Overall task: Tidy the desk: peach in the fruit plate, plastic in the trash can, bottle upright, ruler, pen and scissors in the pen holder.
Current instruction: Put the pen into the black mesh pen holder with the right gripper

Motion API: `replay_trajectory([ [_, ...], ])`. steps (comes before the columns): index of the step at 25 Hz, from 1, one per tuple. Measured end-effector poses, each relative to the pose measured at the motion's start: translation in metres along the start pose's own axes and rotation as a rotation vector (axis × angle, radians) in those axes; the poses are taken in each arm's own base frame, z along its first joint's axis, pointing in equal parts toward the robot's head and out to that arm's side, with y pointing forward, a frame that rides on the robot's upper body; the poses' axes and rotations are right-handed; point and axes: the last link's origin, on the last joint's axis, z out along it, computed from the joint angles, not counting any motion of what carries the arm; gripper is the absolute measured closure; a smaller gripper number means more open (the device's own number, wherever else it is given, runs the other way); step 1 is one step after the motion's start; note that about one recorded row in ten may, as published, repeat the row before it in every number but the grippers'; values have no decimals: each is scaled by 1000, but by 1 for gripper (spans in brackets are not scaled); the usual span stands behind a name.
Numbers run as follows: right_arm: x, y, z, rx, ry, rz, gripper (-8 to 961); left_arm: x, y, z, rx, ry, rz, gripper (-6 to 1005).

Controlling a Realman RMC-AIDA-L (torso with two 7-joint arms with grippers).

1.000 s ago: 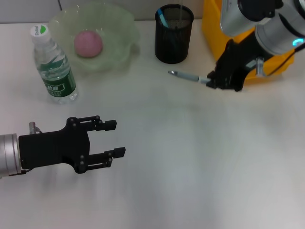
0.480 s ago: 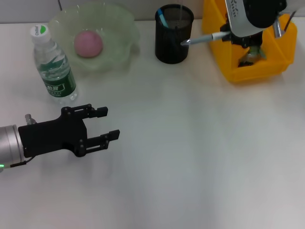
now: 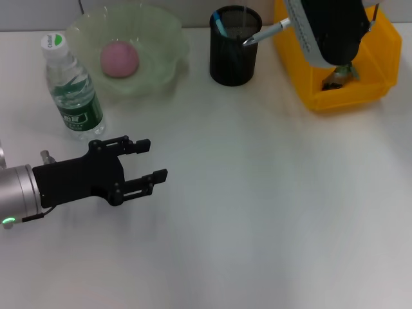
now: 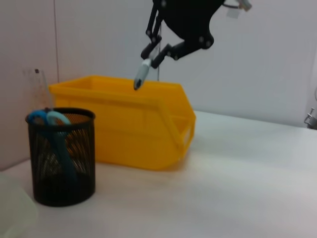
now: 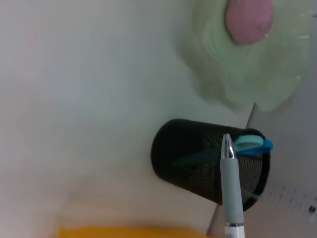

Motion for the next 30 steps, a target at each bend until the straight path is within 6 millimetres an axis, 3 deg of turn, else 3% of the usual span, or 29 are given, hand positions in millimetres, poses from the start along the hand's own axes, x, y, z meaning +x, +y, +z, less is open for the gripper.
replay_trajectory([
  [17,7,9,29,268,106,-521,779,-6,1,-2,73,49,-14,332],
  [30,21,19,49,370,219,-712,770,-6,-5,-3,134,71,-16,332],
])
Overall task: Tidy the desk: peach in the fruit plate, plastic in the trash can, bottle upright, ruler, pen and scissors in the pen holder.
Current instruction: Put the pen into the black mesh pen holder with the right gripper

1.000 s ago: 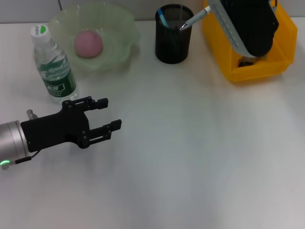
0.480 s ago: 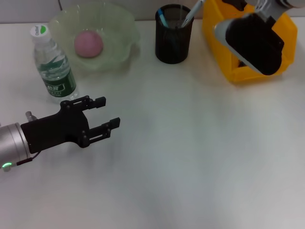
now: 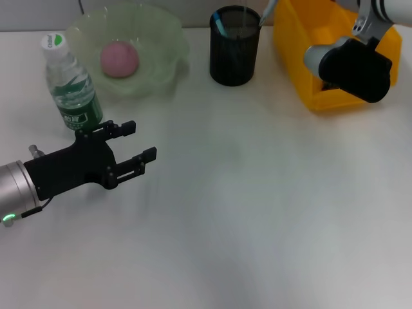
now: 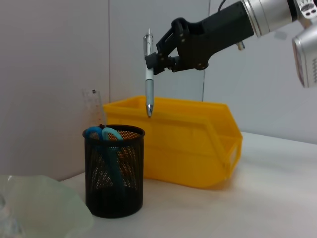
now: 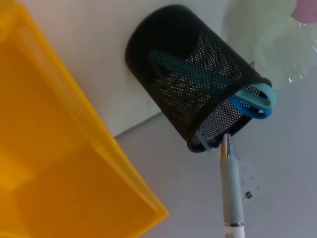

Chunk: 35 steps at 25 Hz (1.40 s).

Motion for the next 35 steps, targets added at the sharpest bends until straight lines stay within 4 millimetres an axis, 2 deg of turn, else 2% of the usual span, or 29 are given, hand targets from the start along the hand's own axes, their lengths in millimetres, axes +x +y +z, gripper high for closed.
replay_trajectory([
  [6,-11,-4,8,60,31,-62,766,0,0,-1,6,4,-4,332],
  [12,-24,1,19,91,59,-188,762,0,-1,-1,9,2,8,332],
  [27,-33,5,35,155,134,-308,752,-1,-2,3,19,-3,13,332],
  [35,-37,5,36,178,148,-336,747,0,-2,4,20,0,15,333],
])
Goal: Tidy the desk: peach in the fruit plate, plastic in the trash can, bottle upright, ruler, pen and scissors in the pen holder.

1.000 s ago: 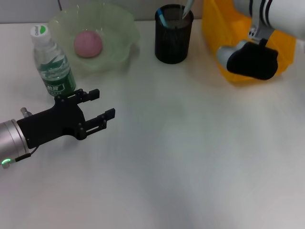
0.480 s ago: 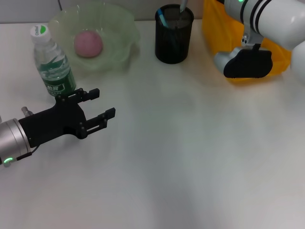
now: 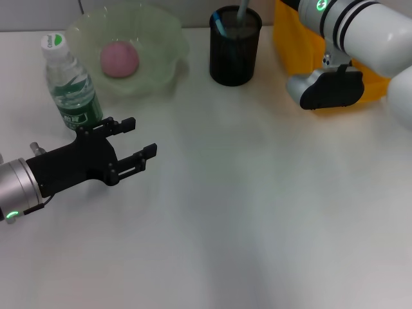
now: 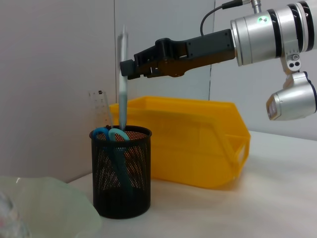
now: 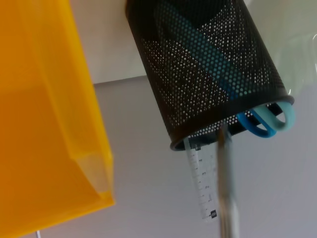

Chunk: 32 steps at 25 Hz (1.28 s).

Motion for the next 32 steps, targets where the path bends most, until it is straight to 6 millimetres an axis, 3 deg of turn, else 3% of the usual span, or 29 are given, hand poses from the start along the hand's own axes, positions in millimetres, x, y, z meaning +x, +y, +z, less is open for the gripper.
replay_trajectory([
  [4,-3,0,0,2,-2,-2,744,0,0,0,0,0,0,333],
  [9,-2,-2,-1,19,20,7,511,0,0,0,0,0,1,333],
  [17,8,-4,-4,73,124,91,332,0,0,0,1,-3,6,333],
  [25,30,-6,-12,145,284,318,309,-6,4,2,6,-7,18,333],
  [27,43,-6,-18,190,358,466,303,-6,5,3,1,-10,18,333],
  [31,57,-6,-25,225,437,584,292,-4,4,4,-7,-6,21,333],
  [32,69,-6,-32,263,521,637,289,-4,4,4,-7,-6,21,333],
])
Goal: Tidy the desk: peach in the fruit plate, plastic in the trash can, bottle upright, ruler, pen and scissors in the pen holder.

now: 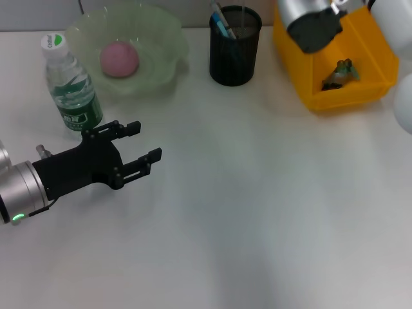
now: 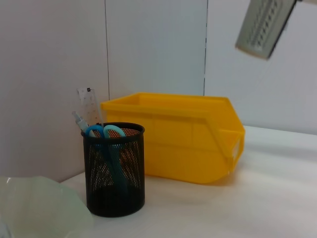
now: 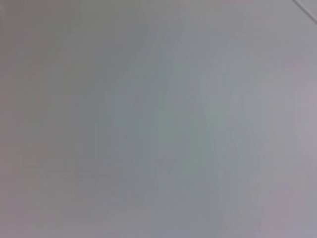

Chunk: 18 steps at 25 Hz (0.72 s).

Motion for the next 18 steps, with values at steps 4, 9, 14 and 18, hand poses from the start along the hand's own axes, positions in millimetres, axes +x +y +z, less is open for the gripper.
replay_trajectory([
  [4,9,-10,-3,78,73,91,278,3,-2,2,-8,-4,6,333],
  [9,34,-31,-13,203,203,416,267,4,-4,4,-9,-7,31,332],
  [14,57,-28,-16,219,320,825,262,5,1,9,-31,1,44,332],
  [18,67,-14,-18,207,403,1241,258,6,4,9,-49,7,44,332],
])
